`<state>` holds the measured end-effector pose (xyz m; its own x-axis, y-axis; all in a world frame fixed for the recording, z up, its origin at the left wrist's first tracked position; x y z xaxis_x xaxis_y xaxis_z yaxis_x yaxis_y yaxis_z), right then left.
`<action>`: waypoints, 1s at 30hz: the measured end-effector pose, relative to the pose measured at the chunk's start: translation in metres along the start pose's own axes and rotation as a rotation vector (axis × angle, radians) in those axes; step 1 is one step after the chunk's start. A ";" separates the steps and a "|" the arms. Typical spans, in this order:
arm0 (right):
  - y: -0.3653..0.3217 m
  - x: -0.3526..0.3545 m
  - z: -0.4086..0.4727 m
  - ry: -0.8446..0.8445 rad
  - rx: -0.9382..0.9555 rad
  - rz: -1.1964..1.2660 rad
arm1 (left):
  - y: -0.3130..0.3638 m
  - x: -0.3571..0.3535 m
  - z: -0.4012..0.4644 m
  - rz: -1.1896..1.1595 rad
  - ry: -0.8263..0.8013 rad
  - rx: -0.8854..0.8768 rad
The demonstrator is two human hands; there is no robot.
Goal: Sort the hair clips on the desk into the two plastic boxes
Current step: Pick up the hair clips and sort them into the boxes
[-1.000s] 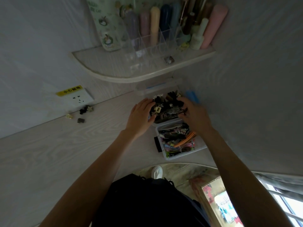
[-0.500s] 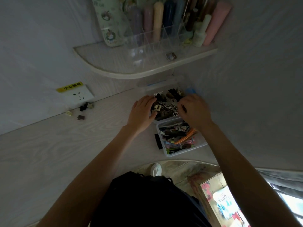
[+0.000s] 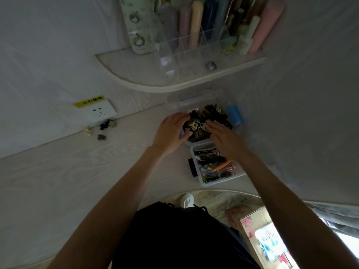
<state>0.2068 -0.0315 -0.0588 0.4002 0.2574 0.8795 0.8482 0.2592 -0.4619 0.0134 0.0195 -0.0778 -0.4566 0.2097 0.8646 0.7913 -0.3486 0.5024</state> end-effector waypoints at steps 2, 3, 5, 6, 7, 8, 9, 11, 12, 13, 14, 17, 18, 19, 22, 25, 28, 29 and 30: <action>0.000 0.006 0.006 0.112 -0.065 0.148 | -0.002 0.006 -0.006 -0.121 0.024 -0.040; -0.006 0.009 0.009 0.181 -0.063 0.161 | -0.005 0.012 -0.011 -0.172 0.059 -0.052; -0.023 0.012 0.017 0.291 -0.014 0.145 | -0.012 0.026 -0.025 -0.230 0.163 -0.056; -0.037 0.009 0.024 0.332 0.027 0.156 | -0.020 0.035 -0.035 -0.230 0.235 -0.038; -0.054 0.004 0.032 0.359 0.064 0.180 | -0.033 0.043 -0.047 -0.223 0.309 0.011; -0.064 0.001 0.033 0.375 0.076 0.206 | -0.039 0.047 -0.056 -0.223 0.366 0.076; -0.080 -0.009 0.042 0.359 0.103 0.247 | -0.056 0.053 -0.069 -0.206 0.422 0.173; -0.109 -0.035 0.061 0.247 0.137 0.304 | -0.094 0.062 -0.093 -0.138 0.483 0.387; -0.118 -0.050 0.072 0.175 0.138 0.312 | -0.114 0.064 -0.102 -0.093 0.470 0.498; -0.130 -0.068 0.087 0.102 0.130 0.320 | -0.139 0.068 -0.113 -0.059 0.428 0.624; -0.139 -0.082 0.099 0.040 0.106 0.324 | -0.159 0.070 -0.119 -0.058 0.367 0.748; -0.166 -0.117 0.142 -0.107 0.051 0.272 | -0.208 0.079 -0.123 -0.130 0.202 0.962; -0.173 -0.125 0.154 -0.135 0.042 0.236 | -0.216 0.078 -0.118 -0.147 0.159 0.960; -0.181 -0.132 0.167 -0.146 0.046 0.188 | -0.224 0.078 -0.113 -0.168 0.126 0.934; -0.207 -0.149 0.200 -0.159 0.080 0.047 | -0.240 0.073 -0.097 -0.185 0.048 0.837; -0.219 -0.168 0.213 -0.188 0.097 -0.044 | -0.242 0.067 -0.088 -0.151 0.056 0.691; -0.222 -0.181 0.213 -0.155 0.051 0.069 | -0.240 0.067 -0.087 -0.203 0.073 0.622; -0.222 -0.182 0.211 -0.144 0.042 0.090 | -0.239 0.066 -0.088 -0.198 0.050 0.614; -0.221 -0.182 0.208 -0.154 0.037 0.094 | -0.238 0.065 -0.091 -0.190 0.024 0.614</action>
<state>-0.1252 0.0580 -0.1405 0.4169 0.4205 0.8058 0.7951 0.2610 -0.5475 -0.2414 0.0329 -0.1402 -0.6150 0.1930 0.7645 0.7812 0.2808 0.5575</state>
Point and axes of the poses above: each hand's wrist, its own z-axis towards the middle knuckle, its own x-axis out of the back of the hand, y = z × x, the point moved 2 cm from there along z, towards the middle knuckle, and after that the axes turned 7 degrees about x, right-handed, at the moved point
